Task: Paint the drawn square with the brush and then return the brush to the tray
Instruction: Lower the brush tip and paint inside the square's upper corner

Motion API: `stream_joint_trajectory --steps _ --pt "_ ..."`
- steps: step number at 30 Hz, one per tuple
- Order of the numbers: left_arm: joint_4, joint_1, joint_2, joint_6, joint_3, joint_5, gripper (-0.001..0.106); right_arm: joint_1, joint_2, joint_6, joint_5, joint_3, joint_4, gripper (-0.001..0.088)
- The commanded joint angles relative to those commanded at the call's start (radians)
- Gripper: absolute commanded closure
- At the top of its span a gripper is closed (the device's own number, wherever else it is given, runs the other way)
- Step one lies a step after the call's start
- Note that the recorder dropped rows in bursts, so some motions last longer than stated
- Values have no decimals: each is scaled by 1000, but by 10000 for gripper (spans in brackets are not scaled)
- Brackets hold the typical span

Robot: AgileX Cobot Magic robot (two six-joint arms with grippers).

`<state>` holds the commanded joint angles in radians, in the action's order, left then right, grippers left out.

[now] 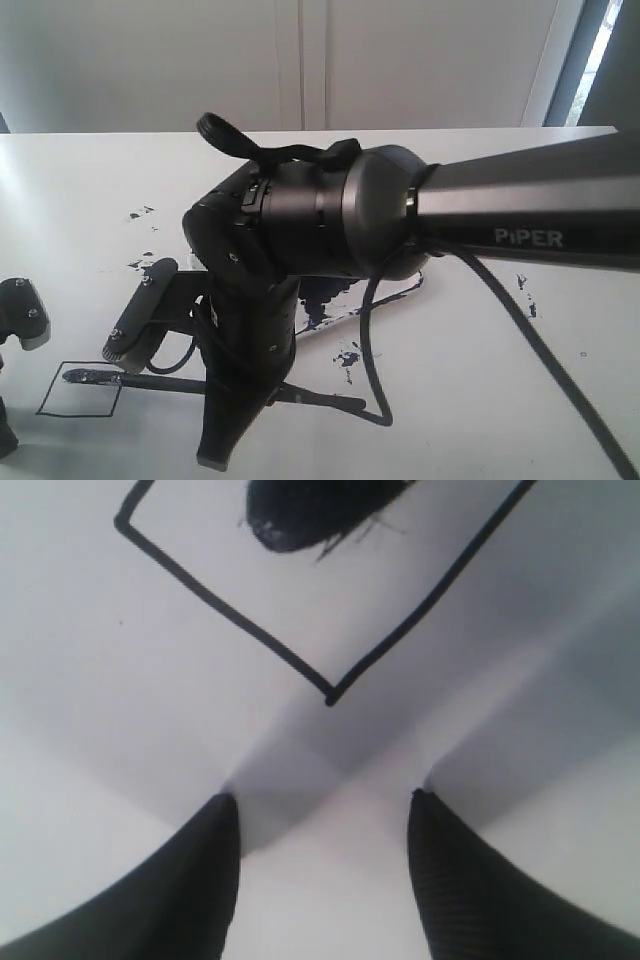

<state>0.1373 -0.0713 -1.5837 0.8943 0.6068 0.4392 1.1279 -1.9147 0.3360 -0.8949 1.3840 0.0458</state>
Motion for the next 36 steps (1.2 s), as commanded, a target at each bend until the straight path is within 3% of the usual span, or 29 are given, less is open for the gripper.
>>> stream_joint_trajectory --steps 3,8,36 --pt "-14 0 0 71 0 0 494 17 -3 0 -10 0 77 868" --pt "-19 0 0 321 0 0 494 51 -3 0 -29 0 162 868" --pt "-19 0 0 321 0 -4 494 57 -20 -29 -20 0 216 868"
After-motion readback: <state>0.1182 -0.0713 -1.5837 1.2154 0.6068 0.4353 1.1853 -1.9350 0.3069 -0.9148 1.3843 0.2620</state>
